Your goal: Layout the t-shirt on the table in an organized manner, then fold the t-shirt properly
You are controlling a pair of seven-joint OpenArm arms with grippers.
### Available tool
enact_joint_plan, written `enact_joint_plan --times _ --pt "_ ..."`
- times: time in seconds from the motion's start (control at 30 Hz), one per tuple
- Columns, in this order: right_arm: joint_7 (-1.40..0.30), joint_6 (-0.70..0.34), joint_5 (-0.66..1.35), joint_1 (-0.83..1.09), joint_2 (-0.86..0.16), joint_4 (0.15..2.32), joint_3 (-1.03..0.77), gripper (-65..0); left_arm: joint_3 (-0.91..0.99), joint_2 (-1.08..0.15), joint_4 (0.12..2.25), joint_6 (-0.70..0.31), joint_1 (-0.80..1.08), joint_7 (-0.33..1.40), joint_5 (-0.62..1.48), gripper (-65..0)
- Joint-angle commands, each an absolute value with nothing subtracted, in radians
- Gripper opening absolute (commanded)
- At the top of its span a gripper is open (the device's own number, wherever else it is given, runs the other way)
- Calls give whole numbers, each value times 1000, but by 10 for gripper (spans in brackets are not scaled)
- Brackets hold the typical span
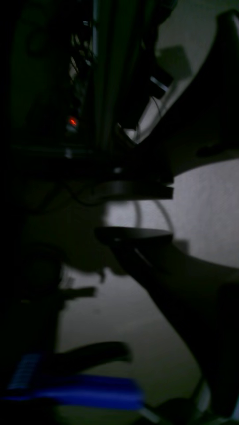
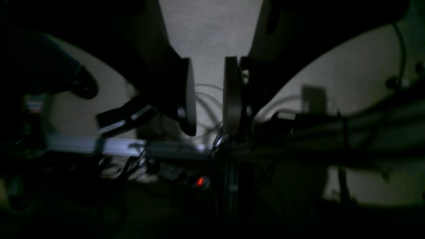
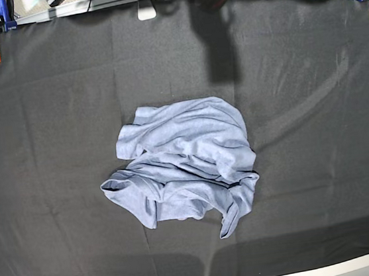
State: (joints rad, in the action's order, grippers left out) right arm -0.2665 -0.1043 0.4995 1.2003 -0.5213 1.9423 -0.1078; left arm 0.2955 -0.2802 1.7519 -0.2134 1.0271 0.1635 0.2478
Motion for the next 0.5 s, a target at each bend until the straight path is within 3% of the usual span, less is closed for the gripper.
enact_joint_plan --times 0.0,0.17,0.37,0.47 --pt "-259 -109 507 1216 -529 1983 -140 -514 302 -288 1788 -210 1041 150 248 -521" --pt "-266 -109 506 1211 -529 2115 -268 -514 302 -315 1902 -210 1012 154 153 -521" --pt "-353 -108 533 1120 -529 2222 -336 -514 302 -353 1993 -210 900 344 131 -520" --pt "-389 -108 585 1036 -525 2225 -333 -514 302 -355 2001 -210 836 360 131 -520"
